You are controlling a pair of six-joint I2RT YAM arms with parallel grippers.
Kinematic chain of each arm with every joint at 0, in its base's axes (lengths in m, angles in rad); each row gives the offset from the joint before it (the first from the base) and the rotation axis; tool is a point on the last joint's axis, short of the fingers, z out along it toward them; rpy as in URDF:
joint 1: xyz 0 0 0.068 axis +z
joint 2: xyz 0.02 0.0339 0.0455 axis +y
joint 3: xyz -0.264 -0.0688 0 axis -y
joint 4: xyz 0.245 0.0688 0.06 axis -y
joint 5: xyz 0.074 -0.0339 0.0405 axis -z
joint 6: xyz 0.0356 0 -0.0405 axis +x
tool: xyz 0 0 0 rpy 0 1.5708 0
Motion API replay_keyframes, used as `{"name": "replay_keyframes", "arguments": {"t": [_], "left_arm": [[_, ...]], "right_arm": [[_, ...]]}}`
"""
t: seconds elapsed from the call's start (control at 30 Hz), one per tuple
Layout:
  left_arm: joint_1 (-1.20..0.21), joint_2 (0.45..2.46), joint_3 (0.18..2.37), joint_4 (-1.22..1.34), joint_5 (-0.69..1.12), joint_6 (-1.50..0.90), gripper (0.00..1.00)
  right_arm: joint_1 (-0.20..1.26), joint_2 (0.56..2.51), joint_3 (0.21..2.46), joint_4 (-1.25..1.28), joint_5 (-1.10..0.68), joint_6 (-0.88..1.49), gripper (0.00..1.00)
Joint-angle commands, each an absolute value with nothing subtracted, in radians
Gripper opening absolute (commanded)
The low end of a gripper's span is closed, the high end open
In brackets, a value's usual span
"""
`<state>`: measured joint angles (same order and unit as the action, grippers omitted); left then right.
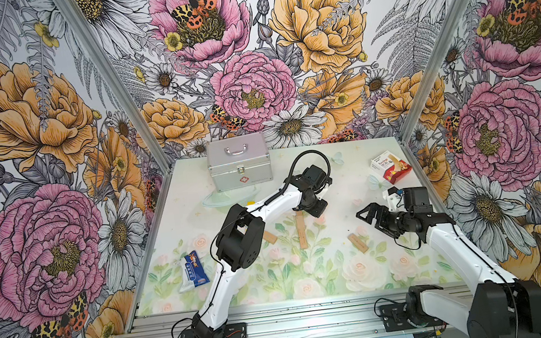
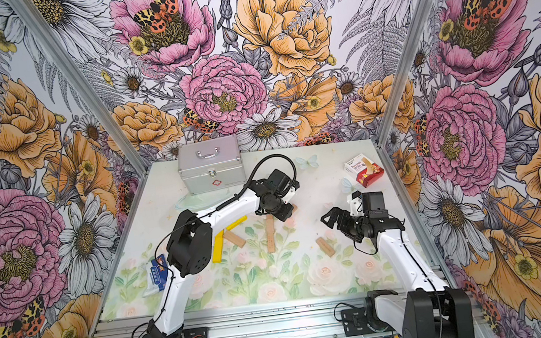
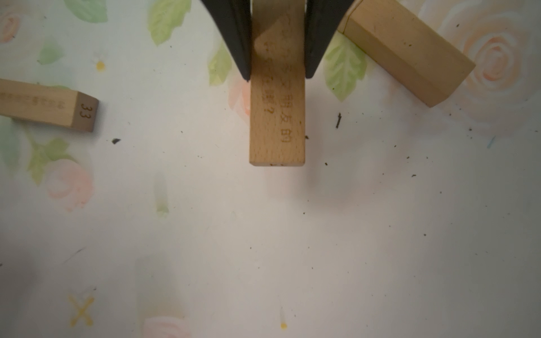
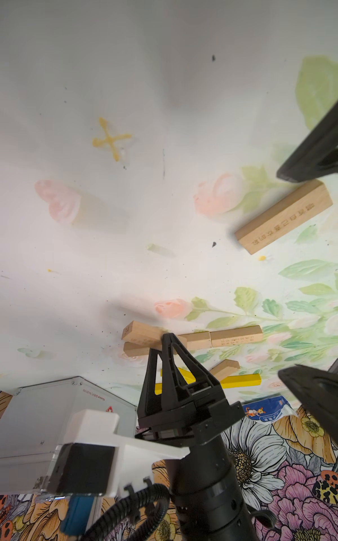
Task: Assemble the letter k with building blocks
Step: Pick up the building block from the center of the board, then assemble the building block at the center of the board.
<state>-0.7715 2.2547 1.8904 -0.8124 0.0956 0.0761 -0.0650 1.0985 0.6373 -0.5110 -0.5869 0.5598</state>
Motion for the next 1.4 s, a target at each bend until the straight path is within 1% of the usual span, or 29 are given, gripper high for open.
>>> {"name": "replay_keyframes", "arguments": {"t": [0.0, 0.4, 0.8, 1.1, 1.37], "left_arm": [[-0.757, 2.197, 1.863, -0.811, 0.079, 0.040, 0.00], [-0.760, 2.197, 1.836, -0.810, 0.079, 0.007, 0.00], [-0.757, 2.234, 1.858, -0.810, 0.067, -0.002, 0.00], [-0.749, 2.250, 1.863, -0.809, 0.001, -0.010, 0.00], [-0.749, 2.286, 1.884, -0.808, -0.008, 0.021, 0.00]], "right_arm": [[-0.047, 1.112, 0.653, -0.481, -0.556, 0.573, 0.99], [-0.010, 1.130, 0.651, -0.452, -0.539, 0.594, 0.99], [0.001, 1.115, 0.652, -0.453, -0.533, 0.603, 0.99], [0.004, 1.114, 0.644, -0.451, -0.530, 0.603, 0.99], [0.007, 1.111, 0.642, -0.451, -0.528, 0.606, 0.99]]}}
